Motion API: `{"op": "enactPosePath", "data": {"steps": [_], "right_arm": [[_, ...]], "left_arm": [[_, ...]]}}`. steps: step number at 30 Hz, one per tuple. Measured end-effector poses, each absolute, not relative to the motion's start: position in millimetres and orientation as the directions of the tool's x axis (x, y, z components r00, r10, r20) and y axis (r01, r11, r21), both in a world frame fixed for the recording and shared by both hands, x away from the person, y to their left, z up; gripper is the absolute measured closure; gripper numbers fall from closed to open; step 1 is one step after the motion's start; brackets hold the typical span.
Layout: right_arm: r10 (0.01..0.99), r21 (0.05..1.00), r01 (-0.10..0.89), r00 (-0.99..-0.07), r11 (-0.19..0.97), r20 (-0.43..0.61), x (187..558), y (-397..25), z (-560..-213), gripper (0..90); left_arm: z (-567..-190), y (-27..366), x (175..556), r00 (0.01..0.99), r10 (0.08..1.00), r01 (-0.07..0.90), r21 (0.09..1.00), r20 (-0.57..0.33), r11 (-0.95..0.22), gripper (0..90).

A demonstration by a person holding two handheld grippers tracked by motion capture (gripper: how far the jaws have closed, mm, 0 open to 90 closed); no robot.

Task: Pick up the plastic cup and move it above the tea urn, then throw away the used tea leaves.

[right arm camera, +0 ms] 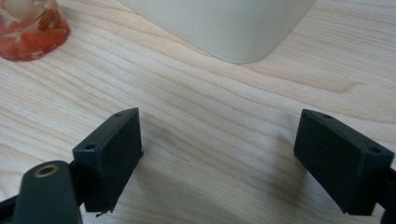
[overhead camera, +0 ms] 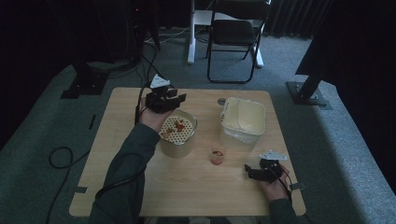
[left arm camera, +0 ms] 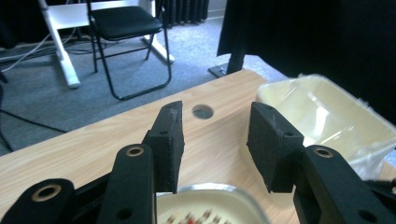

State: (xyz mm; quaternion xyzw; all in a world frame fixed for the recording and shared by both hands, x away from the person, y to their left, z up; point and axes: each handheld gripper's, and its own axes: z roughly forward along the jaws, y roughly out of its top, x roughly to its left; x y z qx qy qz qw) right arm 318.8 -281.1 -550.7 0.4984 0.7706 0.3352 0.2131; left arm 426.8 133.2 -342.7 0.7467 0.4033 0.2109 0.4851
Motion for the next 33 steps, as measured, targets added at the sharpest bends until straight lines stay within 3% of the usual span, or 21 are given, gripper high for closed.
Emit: {"op": "enactPosePath", "data": {"steps": [4,7,12,19,33], "right_arm": [[0.908,0.727,0.626,-0.420,0.284,0.007,318.0,-280.0,-550.4,15.4],[0.919,0.712,0.646,-0.395,0.275,0.003,316.2,-277.6,-546.4,23.2],[0.893,0.722,0.614,-0.449,0.320,-0.014,311.1,-263.3,-538.1,21.0],[0.827,0.746,0.538,-0.561,0.392,-0.031,306.9,-238.2,-529.0,15.2],[0.757,0.794,0.455,-0.653,0.403,-0.010,325.4,-194.0,-522.3,14.5]], "left_arm": [[-352.4,155.1,422.4,0.556,0.828,0.410,0.891,-0.072,-0.197,55.4],[-358.5,167.7,418.1,0.545,0.837,0.409,0.889,-0.058,-0.205,54.6],[-368.2,186.5,407.2,0.528,0.849,0.396,0.887,-0.008,-0.238,52.3],[-378.4,210.0,392.6,0.490,0.871,0.401,0.895,-0.031,-0.194,50.3],[-393.2,230.5,377.6,0.453,0.889,0.384,0.914,-0.063,-0.130,50.0]]}}
